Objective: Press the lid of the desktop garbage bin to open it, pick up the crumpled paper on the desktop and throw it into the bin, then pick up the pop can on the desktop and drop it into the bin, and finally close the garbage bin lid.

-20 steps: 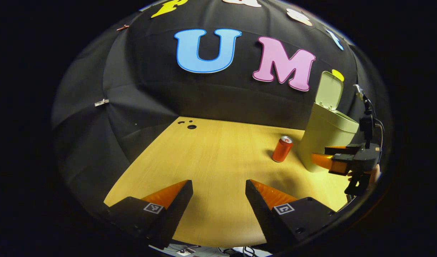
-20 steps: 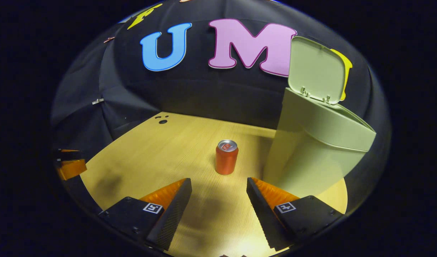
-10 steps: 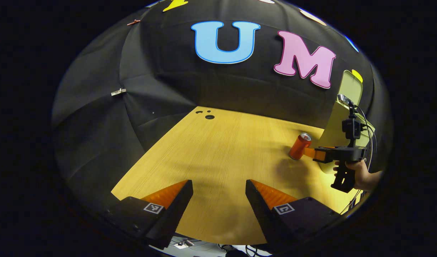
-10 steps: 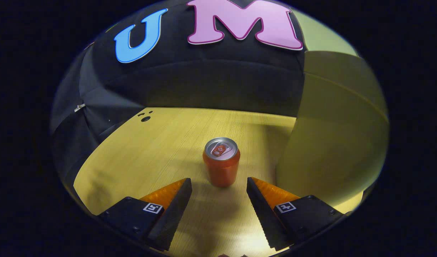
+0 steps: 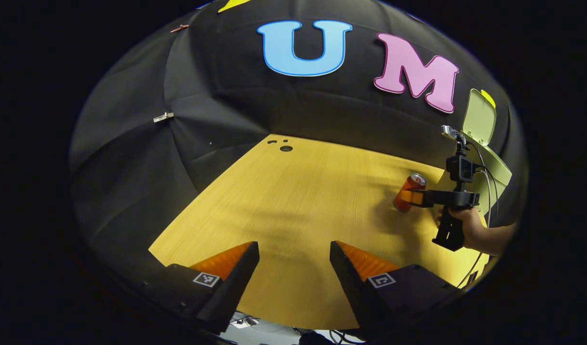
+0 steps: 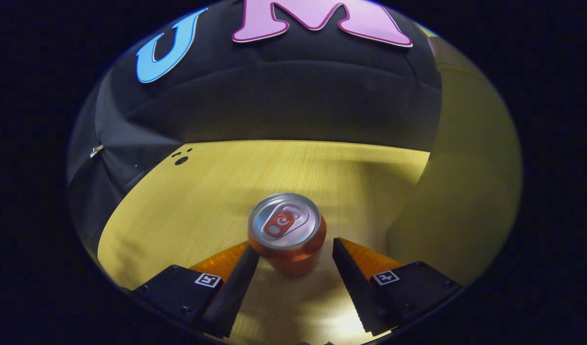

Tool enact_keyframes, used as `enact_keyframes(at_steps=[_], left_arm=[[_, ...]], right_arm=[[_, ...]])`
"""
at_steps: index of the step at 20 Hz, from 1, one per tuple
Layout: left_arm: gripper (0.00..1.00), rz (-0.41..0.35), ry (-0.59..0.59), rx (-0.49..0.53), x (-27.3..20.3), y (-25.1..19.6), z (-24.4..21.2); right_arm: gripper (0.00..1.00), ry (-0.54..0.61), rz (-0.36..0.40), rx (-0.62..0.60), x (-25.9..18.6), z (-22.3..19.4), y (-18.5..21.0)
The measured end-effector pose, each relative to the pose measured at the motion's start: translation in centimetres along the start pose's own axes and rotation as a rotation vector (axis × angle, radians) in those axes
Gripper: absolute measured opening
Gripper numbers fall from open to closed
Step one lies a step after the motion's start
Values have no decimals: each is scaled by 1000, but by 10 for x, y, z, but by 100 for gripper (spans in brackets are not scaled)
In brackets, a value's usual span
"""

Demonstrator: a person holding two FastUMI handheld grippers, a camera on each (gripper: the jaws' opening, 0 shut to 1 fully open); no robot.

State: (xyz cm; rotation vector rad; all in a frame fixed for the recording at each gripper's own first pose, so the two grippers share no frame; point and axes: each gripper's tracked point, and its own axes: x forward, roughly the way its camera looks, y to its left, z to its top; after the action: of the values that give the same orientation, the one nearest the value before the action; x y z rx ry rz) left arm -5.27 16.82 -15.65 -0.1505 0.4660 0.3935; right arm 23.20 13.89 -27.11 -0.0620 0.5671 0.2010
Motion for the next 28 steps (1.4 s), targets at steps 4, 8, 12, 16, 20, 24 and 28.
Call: enact_keyframes(at_steps=[4,8,12,16,20,24,28], left_arm=[[96,-8,14,23,1,-8,-3],[96,-36,10,55,1,-20,-1],[96,-74,-15,70,0,-33,5],[96,-110,-31,100,-7,-45,5],[96,-155,-79,207,-17,-55,5],[96,-226,-112,220,-29,-69,4],[96,-289,-142,190,-39,-75,2]], right_arm=[[92,-5,14,-4,9,3,4],[85,-8,30,-18,5,7,9],[83,-44,49,-60,-16,21,17],[83,-95,53,-123,-49,39,20],[83,-150,62,-148,-86,67,28],[83,-211,67,-167,-133,94,32],[83,-283,70,-151,-182,133,37]])
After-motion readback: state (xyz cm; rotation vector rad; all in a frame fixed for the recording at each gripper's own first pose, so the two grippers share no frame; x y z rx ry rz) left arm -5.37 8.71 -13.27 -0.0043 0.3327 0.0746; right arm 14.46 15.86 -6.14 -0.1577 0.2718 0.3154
